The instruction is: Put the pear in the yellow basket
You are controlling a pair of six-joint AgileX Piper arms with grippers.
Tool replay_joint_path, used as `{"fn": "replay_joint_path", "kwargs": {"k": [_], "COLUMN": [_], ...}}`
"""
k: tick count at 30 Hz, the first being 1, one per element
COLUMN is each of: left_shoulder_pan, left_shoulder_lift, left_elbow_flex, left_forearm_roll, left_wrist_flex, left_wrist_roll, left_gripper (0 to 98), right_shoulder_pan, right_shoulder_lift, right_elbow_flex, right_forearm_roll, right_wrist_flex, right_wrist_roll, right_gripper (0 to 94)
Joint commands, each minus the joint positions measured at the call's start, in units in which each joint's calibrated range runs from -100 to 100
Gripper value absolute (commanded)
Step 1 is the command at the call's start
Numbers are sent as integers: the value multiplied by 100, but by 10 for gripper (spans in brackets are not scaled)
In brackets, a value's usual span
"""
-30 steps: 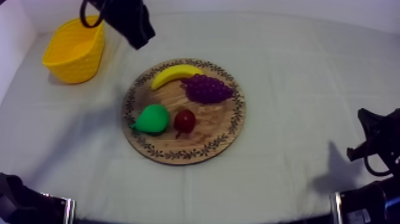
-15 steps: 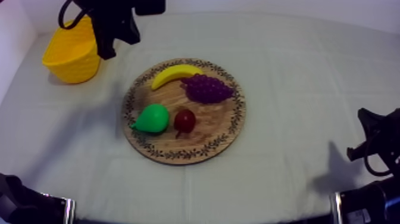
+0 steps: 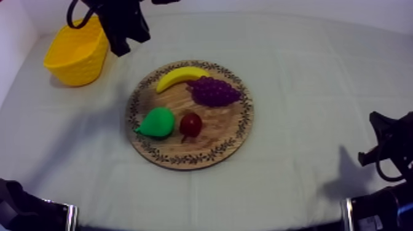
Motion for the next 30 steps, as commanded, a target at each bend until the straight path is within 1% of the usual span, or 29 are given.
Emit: {"fn": "replay_joint_path", "kwargs": {"k": [1, 8, 15, 19, 20, 22, 24, 30], "left_shoulder_pan": [8, 26, 37, 60, 68, 81, 89, 102], "left_shoulder_lift": [10, 80, 134, 141, 145, 158, 178, 303], "left_elbow_flex": [49, 168, 188, 284, 306, 333, 340, 412], "left_forearm_roll": [-15, -58, -92, -114, -124, -139, -146, -148], "left_wrist_flex": [-12, 117, 289, 313, 316, 318, 320, 321], "left_wrist_roll": [20, 69, 75, 26, 25, 25, 25, -26], "left_gripper": [219, 459, 660, 853, 886, 926, 946, 964], "right_shoulder_pan": [0, 0, 0, 0, 0, 0, 0, 0], "right_shoulder_lift": [-3, -3, -3, -3, -3, -3, -3, -3], "right_elbow_flex": [-2, -2, -2, -2, -2, -2, -2, -2], "right_forearm_roll": [1, 1, 1, 1, 1, 1, 1, 1], "right_wrist_flex": [2, 2, 2, 2, 2, 2, 2, 2], "right_wrist_roll": [1, 1, 1, 1, 1, 1, 1, 1], "right_gripper": [4, 4, 4, 4, 4, 4, 4, 4]}}
